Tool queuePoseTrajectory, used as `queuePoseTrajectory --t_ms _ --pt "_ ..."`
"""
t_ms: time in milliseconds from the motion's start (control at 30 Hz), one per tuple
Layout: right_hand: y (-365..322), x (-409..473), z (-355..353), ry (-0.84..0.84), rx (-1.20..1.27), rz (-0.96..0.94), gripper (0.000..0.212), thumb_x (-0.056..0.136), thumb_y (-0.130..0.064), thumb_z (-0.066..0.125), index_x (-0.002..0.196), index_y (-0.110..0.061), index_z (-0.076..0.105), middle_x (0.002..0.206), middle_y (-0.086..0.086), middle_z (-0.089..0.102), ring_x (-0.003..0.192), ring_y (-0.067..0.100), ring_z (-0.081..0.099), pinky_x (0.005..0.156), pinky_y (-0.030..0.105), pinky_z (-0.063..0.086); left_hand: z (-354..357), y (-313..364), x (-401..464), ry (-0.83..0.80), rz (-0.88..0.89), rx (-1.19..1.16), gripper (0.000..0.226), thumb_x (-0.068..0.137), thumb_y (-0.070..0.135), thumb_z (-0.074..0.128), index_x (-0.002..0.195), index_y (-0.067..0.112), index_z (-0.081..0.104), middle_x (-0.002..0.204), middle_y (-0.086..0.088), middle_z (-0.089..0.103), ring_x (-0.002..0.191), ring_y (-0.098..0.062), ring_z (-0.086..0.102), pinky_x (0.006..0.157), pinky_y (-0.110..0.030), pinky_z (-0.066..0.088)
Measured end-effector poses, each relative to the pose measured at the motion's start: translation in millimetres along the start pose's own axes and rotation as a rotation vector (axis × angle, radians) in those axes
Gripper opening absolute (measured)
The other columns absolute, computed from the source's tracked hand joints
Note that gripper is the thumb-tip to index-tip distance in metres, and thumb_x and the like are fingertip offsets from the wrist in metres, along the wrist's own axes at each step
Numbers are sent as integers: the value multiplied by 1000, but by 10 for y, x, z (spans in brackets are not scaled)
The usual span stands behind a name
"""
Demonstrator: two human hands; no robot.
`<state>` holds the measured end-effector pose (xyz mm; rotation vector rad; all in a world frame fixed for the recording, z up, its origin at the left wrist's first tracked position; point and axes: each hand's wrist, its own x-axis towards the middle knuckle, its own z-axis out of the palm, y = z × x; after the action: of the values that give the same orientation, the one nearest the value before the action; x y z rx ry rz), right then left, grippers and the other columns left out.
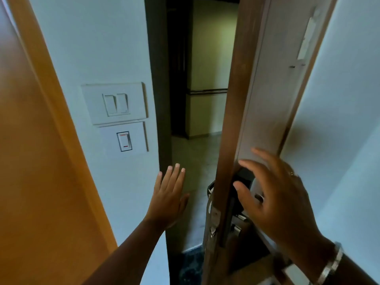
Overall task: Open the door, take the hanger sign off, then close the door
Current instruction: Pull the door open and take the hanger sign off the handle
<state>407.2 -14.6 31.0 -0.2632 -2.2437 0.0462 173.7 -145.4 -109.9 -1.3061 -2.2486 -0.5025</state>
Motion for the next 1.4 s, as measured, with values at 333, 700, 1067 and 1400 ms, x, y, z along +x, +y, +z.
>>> queuePoseTrajectory --t_ms 333,700,1067,1400 --pt "2 438 -668 196 -463 -41 69 92 -46 56 150 -15 36 161 23 18 148 42 15 117 53 18 627 955 412 -257 406 -194 72 103 61 27 158 25 -2 165 -4 4 152 -17 -11 119 -35 -17" --pt "677 286 -832 423 -887 144 92 87 -75 43 153 -12 27 161 20 13 151 34 1 122 48 6 962 1939 501 -434 589 -570 71 99 53 35 157 27 2 156 17 -6 145 -1 -11 110 -11 -14" --pt "1024 76 -1073 474 -930 150 85 88 -69 48 152 -16 31 155 28 29 146 43 19 121 49 10 1058 2345 464 -470 583 -648 75 94 61 33 157 29 8 162 15 9 141 9 -15 114 -18 -8" --pt "1161 -32 -1218 479 -919 154 78 89 -64 50 151 -19 34 154 30 31 144 45 22 120 49 12 890 2550 386 -393 664 -595 104 78 87 40 155 20 17 162 1 25 151 -17 8 122 -48 -1"
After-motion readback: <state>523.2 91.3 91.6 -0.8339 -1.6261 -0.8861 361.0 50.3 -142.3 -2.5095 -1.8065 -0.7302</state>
